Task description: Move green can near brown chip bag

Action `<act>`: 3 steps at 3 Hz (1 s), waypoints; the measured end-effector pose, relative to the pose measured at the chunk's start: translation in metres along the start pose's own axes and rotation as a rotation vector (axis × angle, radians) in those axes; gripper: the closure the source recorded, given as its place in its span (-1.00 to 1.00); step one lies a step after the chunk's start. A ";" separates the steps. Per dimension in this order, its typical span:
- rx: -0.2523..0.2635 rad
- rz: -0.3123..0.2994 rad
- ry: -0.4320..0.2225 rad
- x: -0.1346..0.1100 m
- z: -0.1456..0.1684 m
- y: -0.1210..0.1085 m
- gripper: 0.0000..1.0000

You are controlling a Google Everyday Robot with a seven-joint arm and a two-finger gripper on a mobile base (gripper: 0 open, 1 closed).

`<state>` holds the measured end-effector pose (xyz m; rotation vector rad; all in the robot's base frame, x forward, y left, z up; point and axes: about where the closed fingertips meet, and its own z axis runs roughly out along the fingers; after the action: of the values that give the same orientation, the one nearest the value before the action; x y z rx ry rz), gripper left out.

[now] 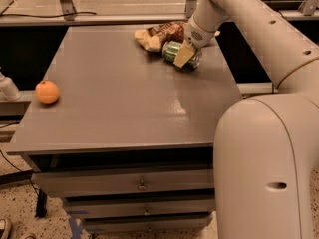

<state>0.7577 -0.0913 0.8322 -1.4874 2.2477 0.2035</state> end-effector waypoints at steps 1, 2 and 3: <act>0.000 0.000 0.000 0.000 -0.001 0.000 -0.27; -0.007 -0.004 0.011 0.001 0.000 0.000 -0.71; -0.007 -0.004 0.011 0.000 -0.001 0.000 -1.00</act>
Offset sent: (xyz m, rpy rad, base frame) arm -0.0002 -0.0073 0.0080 -0.0305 0.0226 0.0149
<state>0.7571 -0.0919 0.8333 -1.5008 2.2547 0.2028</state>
